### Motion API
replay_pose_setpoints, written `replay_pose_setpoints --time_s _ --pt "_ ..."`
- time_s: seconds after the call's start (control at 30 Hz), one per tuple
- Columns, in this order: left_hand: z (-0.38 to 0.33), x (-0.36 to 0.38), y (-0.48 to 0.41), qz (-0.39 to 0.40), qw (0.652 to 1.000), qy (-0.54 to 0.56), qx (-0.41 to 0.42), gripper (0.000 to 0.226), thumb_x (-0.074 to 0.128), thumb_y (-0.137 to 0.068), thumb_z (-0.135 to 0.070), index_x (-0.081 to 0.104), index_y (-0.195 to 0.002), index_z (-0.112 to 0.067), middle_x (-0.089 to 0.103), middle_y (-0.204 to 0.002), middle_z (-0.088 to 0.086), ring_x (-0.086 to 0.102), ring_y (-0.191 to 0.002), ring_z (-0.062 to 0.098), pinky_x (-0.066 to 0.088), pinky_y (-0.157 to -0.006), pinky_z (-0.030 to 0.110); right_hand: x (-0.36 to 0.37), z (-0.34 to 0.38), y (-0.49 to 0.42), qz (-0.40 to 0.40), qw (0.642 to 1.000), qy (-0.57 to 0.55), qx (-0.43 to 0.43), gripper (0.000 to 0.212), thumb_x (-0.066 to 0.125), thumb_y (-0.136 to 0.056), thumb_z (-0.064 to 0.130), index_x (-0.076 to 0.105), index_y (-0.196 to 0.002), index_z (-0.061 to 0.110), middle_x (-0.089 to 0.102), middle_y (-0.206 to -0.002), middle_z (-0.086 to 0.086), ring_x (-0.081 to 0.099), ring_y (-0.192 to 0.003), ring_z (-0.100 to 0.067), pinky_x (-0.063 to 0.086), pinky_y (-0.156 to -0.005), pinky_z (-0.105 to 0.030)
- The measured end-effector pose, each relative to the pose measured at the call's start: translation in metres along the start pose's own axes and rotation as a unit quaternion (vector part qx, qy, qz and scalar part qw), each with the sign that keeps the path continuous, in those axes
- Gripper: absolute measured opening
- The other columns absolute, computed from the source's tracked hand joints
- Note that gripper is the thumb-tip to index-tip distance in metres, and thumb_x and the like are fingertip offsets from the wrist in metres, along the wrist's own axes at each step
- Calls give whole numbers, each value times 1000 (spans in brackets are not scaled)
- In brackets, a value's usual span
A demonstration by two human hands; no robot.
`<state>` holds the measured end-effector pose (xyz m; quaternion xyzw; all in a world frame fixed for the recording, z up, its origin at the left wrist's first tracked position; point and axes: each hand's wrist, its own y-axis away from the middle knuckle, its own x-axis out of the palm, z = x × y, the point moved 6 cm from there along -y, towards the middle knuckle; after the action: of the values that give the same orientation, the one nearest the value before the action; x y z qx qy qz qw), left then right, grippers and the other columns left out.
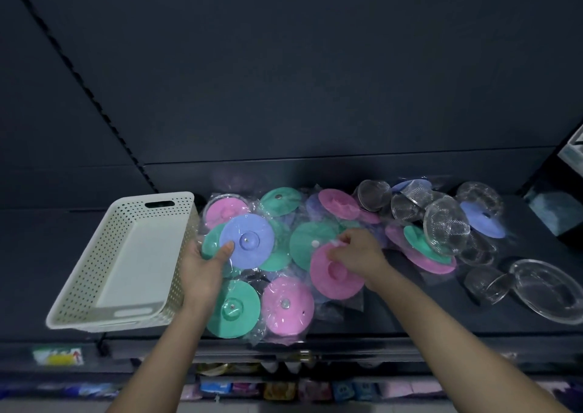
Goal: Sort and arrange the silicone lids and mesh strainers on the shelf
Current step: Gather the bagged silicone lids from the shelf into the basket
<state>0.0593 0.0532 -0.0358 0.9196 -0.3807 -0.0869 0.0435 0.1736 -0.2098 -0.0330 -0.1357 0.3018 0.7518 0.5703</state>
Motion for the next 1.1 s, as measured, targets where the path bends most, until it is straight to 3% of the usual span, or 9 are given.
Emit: replay_pose_setpoints --time_s 0.1,0.2,0.27,0.37,0.47,0.57,0.73,0.83,1.1 --pt "-1 0 6 -2 999 -41 17 15 72 -83 -21 59 -89 -22 70 -90 6 68 -84 29 55 -78 51 6 -4 1 -9 998 -48 40 31 70 -76 4 55 -102 10 53 -93 -1 51 -89 -18 39 -74 -25" --pt "1 0 4 -10 1000 -1 -15 16 73 -82 -14 61 -90 -19 71 -93 10 68 -85 31 56 -80 48 12 -9 0 12 995 -82 54 12 69 -73 -1 58 -75 4 53 -72 -3 51 -70 -17 39 -62 -24" --pt "-1 0 1 -12 999 21 -23 18 75 -79 -14 63 -91 -20 72 -92 9 69 -86 33 55 -79 53 13 -9 -1 14 993 -108 51 31 68 -74 0 45 -56 12 44 -63 -7 41 -59 -17 32 -55 -24" --pt "-9 0 0 -6 998 58 -26 22 73 -81 -11 65 -98 -21 72 -94 9 70 -83 32 58 -69 53 15 -3 -1 15 989 -141 47 26 66 -78 7 44 -65 11 45 -71 -11 41 -66 -17 30 -58 -27" --pt "-26 -4 -3 -13 995 93 -10 18 67 -85 -3 61 -98 -13 68 -83 5 63 -71 24 55 -54 33 21 15 -2 12 978 -206 38 26 66 -84 15 56 -85 -9 62 -84 -13 55 -76 -23 43 -69 -34" --pt "-44 -19 -15 -29 996 79 26 15 69 -84 -8 58 -91 -15 64 -80 2 57 -73 21 49 -64 30 33 47 2 -1 970 -242 15 26 66 -85 21 61 -91 -3 69 -92 -13 63 -84 -28 51 -81 -43" --pt "-70 -73 -50 -65 994 55 66 25 73 -78 -23 55 -94 -29 65 -94 2 62 -86 22 53 -84 47 63 120 8 -52 970 -231 -63 30 62 -85 22 56 -85 -7 58 -75 -15 51 -71 -20 38 -64 -32" --pt "-69 -114 -74 -87 994 33 59 41 70 -67 -40 54 -102 -24 66 -103 5 64 -97 28 52 -87 55 102 157 10 -33 965 -250 -69 22 60 -86 18 57 -82 -3 56 -74 -9 49 -67 -18 36 -59 -28" --pt "-21 -177 -105 -120 992 -47 -16 35 65 -86 -21 48 -114 -6 62 -108 14 61 -94 33 52 -85 46 207 194 1 -39 987 -138 -72 23 51 -89 13 46 -67 10 45 -62 -1 40 -59 -16 29 -51 -27"
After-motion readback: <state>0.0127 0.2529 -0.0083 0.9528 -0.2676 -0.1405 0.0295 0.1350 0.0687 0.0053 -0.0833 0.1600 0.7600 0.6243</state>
